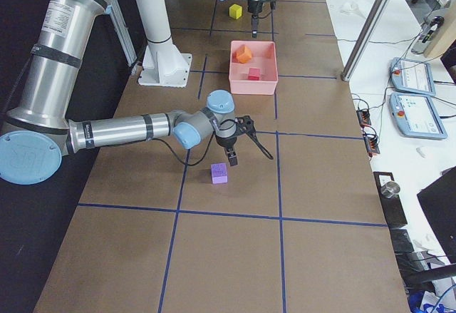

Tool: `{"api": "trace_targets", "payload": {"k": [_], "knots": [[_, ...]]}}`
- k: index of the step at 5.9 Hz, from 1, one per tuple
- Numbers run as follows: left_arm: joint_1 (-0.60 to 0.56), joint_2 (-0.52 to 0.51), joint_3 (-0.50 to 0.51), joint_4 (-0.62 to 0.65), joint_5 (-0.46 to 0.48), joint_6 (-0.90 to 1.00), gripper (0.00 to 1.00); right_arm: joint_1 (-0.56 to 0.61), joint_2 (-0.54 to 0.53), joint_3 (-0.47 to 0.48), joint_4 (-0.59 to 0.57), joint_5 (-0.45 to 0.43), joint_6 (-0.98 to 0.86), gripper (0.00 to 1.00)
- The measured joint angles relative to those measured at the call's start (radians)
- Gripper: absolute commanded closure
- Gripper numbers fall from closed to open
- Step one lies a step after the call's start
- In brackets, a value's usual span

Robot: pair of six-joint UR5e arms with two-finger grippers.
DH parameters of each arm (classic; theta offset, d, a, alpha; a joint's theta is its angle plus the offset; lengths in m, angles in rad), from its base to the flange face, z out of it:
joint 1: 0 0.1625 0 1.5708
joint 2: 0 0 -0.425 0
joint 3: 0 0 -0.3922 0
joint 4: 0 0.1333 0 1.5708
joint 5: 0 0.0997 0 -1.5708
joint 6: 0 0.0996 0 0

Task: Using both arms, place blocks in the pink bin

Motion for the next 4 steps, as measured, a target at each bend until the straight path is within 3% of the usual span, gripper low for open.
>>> {"api": "trace_targets", "payload": {"k": [1, 4], "knots": [[0.001, -0.001, -0.003, 0.000, 0.001, 0.000, 0.00, -0.014, -0.007, -0.066, 0.092, -0.003, 0.046, 0.00], [0.003, -0.002, -0.011, 0.000, 0.002, -0.002, 0.00, -0.084, -0.009, -0.106, 0.137, -0.017, 0.117, 0.00]]}}
